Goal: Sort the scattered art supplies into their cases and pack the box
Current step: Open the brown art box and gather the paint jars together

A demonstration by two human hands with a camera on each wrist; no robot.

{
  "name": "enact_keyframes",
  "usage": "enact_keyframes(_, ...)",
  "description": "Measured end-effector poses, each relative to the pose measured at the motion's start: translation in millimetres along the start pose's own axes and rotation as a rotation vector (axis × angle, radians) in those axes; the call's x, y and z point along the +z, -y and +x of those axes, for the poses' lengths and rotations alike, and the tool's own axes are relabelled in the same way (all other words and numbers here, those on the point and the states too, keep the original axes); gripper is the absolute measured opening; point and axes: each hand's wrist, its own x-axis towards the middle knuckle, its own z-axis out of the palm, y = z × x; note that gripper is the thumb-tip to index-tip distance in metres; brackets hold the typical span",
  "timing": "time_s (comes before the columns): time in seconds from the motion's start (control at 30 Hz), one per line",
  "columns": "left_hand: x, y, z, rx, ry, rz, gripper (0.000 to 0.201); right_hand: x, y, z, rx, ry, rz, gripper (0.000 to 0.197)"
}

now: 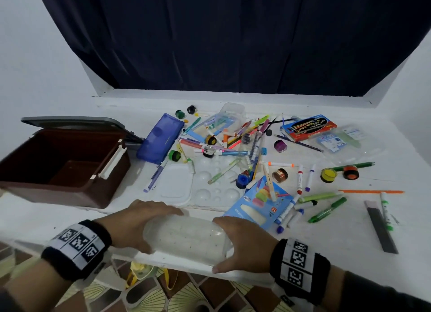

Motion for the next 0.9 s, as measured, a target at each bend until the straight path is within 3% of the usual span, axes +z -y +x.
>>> enact_keyframes(0.13,1.4,7.2,5.9,0.002,0.011,0.06,0.1,3.9,-0.8,7.1,-0.015,0.015,-0.016,0.088)
enact_keyframes(0.33,2.8,-5.6,24.7,0.074,0.0,0.21,0.106,-14.3,-18.3,9.2,-0.025,-0.075,-0.082,0.075)
enact_keyframes(0.5,0.5,-11.6,43.8,0.1,-0.038,0.257,0.102,-26.5,-27.3,15.0,0.022,-0.067,-0.133,0.079)
enact_keyframes(0.7,0.3,4.2,60.3,0.102,-0.06,0.153,0.103,-38.9,-35.2,29.9,0.088,-0.038,-0.185,0.077)
enact_keyframes(0.9,-0.5,2.9,71.1,0.09,-0.077,0.233,0.105,-46.1,-36.9,35.8,0.128,-0.003,-0.18,0.081)
